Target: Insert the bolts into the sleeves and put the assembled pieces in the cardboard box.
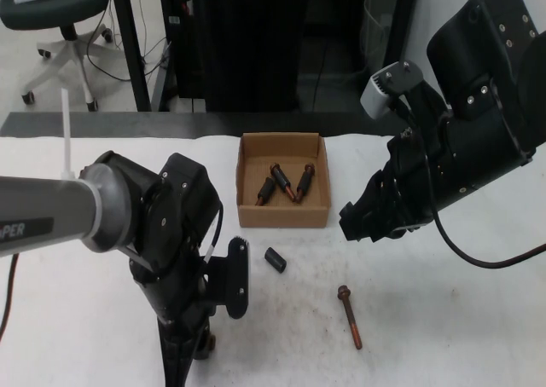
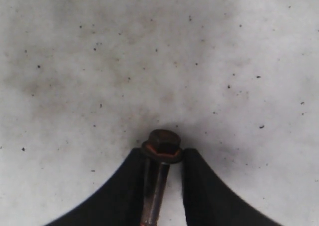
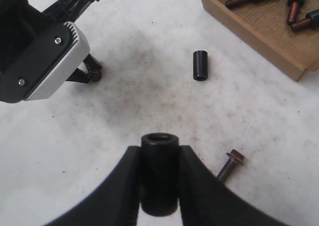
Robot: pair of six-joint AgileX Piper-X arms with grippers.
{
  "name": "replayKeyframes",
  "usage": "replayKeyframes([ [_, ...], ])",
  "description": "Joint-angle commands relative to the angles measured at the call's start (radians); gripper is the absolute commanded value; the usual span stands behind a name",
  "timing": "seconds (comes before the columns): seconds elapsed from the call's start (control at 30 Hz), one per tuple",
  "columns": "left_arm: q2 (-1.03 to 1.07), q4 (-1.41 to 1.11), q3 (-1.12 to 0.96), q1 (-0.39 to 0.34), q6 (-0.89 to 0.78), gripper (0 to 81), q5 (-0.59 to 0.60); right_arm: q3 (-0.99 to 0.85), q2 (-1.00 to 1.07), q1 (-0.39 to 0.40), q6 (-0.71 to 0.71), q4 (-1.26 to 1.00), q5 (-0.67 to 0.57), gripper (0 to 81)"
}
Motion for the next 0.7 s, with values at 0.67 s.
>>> replayKeyframes([
  [0.67, -0.052, 0.036, 0.004, 0.008, 0.004, 24.3, -0.018, -0.002, -0.004, 0.000, -0.024, -0.003, -0.016, 0.8],
])
